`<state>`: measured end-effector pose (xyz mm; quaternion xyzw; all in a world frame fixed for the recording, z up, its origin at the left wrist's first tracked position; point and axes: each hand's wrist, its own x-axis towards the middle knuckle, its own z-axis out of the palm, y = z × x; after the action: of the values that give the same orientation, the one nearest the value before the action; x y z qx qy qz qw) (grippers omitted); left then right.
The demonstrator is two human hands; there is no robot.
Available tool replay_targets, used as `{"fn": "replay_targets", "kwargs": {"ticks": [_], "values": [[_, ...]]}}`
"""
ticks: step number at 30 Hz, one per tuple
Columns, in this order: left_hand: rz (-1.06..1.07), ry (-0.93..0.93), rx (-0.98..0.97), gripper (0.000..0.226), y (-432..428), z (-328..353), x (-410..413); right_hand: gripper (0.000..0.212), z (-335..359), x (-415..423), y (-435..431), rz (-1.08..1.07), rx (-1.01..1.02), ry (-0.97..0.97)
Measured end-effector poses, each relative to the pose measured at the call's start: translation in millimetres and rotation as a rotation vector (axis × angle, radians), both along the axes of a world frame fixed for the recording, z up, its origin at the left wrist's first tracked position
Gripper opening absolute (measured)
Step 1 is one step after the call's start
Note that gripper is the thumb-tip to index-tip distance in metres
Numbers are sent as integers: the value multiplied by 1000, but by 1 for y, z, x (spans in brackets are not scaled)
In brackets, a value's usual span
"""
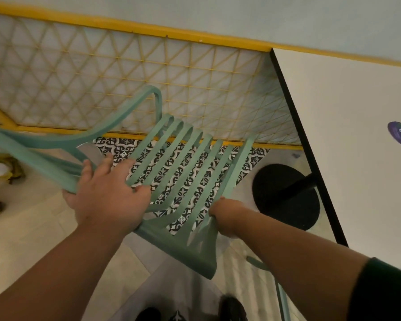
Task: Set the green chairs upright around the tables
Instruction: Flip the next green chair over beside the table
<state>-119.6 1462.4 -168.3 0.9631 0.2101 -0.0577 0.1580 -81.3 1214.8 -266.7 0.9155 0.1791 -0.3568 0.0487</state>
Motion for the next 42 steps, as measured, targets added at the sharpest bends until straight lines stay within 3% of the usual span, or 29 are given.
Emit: {"fn": "replay_targets", "kwargs": {"ticks": [22, 35, 40, 42], "values": [[-288, -25, -50, 63, 46, 5, 26, 26, 8, -63, 44, -273, 50, 41], [-462, -26, -69, 58, 50, 12, 75, 20, 12, -54, 56, -276, 56, 102], [-351, -138, -73, 62, 46, 8, 76, 30, 16, -46, 47, -227, 85, 106], [-165, -225, -93, 66, 37, 12, 64, 54, 26, -43, 37, -281, 172, 122]]}}
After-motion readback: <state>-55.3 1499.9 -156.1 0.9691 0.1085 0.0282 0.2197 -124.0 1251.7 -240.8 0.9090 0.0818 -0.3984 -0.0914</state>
